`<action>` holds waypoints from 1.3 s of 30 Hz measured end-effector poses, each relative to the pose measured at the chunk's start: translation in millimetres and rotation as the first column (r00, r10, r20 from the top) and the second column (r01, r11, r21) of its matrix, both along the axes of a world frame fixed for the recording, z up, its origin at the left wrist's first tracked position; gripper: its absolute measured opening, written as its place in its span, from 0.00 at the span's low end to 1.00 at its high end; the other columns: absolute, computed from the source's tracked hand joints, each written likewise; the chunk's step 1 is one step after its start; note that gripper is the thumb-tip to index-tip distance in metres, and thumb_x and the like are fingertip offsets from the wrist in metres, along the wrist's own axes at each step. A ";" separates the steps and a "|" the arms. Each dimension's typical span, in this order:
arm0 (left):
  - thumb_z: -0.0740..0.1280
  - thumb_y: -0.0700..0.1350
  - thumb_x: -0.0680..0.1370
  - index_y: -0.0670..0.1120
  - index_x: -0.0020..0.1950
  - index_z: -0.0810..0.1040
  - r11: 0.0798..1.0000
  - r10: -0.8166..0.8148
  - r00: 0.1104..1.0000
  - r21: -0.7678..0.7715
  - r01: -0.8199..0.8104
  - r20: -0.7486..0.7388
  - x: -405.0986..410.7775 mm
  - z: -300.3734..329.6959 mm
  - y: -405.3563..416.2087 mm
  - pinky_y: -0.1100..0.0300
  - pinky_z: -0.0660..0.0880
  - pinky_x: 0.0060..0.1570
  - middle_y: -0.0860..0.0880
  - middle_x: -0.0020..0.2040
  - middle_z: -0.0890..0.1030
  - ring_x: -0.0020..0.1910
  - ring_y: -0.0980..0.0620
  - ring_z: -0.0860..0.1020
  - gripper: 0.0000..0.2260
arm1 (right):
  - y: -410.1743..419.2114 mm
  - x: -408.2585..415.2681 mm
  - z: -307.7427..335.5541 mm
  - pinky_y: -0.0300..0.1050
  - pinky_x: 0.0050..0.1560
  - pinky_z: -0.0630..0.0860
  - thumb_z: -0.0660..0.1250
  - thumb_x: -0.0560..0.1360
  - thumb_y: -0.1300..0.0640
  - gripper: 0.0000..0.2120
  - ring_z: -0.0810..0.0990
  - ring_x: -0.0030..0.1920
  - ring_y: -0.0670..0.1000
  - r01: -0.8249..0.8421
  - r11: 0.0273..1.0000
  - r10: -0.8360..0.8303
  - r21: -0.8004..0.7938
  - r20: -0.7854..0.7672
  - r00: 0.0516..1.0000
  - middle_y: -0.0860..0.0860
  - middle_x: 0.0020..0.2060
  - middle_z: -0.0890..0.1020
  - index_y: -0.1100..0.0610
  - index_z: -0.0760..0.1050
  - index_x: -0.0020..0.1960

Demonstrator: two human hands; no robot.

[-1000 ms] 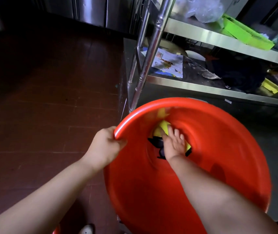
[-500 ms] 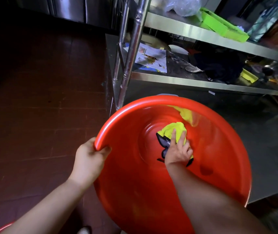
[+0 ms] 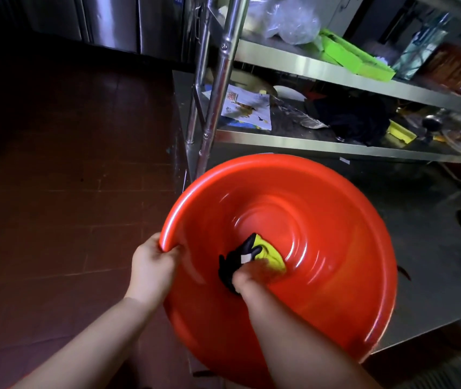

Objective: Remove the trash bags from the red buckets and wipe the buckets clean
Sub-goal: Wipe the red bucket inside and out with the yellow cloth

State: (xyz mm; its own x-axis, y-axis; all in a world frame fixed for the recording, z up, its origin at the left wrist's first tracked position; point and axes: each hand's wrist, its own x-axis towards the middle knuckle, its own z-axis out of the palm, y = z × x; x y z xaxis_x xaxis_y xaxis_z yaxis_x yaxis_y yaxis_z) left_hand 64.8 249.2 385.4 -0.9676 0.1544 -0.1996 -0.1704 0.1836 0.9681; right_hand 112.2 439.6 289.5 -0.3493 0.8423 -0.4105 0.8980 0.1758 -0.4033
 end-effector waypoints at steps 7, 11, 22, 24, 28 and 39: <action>0.70 0.35 0.70 0.43 0.38 0.78 0.999 -0.052 0.998 -0.007 0.052 -0.017 -13.8 24.7 17.9 0.51 0.76 0.35 0.42 0.33 0.80 0.31 0.47 0.77 0.04 | -22.9 -27.5 67.2 0.39 0.62 0.67 0.60 0.72 0.69 0.30 0.71 0.65 0.53 -0.149 0.979 0.066 -0.140 -0.470 0.880 0.55 0.68 0.69 0.57 0.62 0.73; 0.70 0.35 0.70 0.46 0.38 0.78 0.997 -0.073 0.997 0.007 0.073 0.013 -23.7 31.5 26.9 0.53 0.76 0.38 0.44 0.34 0.81 0.33 0.46 0.79 0.06 | -33.0 -10.8 126.1 0.42 0.63 0.66 0.63 0.65 0.66 0.32 0.72 0.61 0.55 -0.230 0.957 0.289 0.175 -0.597 0.749 0.56 0.60 0.73 0.55 0.68 0.68; 0.70 0.35 0.69 0.46 0.42 0.79 0.986 -0.161 0.986 -0.041 0.159 -0.051 -26.1 46.4 42.1 0.50 0.77 0.38 0.42 0.36 0.82 0.34 0.43 0.80 0.06 | -8.2 2.8 233.2 0.49 0.69 0.62 0.64 0.71 0.62 0.32 0.64 0.69 0.58 -0.140 0.563 0.774 0.815 -0.460 0.435 0.57 0.69 0.61 0.51 0.62 0.73; 0.69 0.35 0.69 0.45 0.41 0.78 0.979 -0.199 0.976 -0.070 0.193 -0.084 -24.7 48.1 46.3 0.52 0.76 0.35 0.42 0.34 0.81 0.32 0.43 0.79 0.06 | -3.3 -12.1 240.6 0.55 0.68 0.60 0.63 0.73 0.51 0.32 0.58 0.69 0.61 -0.334 0.443 0.730 0.832 -0.118 0.674 0.59 0.72 0.56 0.51 0.57 0.75; 0.67 0.36 0.69 0.45 0.42 0.78 0.963 -0.257 0.960 -0.113 0.245 -0.112 -24.5 48.0 53.6 0.56 0.73 0.31 0.44 0.32 0.80 0.28 0.48 0.77 0.05 | 4.8 -23.9 237.8 0.58 0.73 0.37 0.56 0.73 0.40 0.41 0.31 0.73 0.59 -0.602 0.208 0.677 0.771 0.331 0.657 0.58 0.75 0.37 0.56 0.43 0.77; 0.65 0.33 0.69 0.40 0.42 0.77 0.951 -0.295 0.951 -0.128 0.282 -0.089 -29.2 50.7 57.1 0.58 0.68 0.28 0.46 0.28 0.75 0.25 0.49 0.72 0.05 | 34.5 -52.3 241.5 0.52 0.53 0.71 0.79 0.57 0.57 0.42 0.76 0.55 0.58 -0.715 -0.139 0.720 0.686 0.565 0.402 0.50 0.56 0.78 0.45 0.68 0.68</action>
State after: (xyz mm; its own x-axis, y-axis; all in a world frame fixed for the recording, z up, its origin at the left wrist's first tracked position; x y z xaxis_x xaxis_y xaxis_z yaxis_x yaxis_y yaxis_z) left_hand 35.6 306.3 436.1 -0.9015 0.4125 -0.1309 0.0081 0.3186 0.9478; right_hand 59.9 474.0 531.1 -0.9773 -0.0898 0.1918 0.0046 0.8965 0.4431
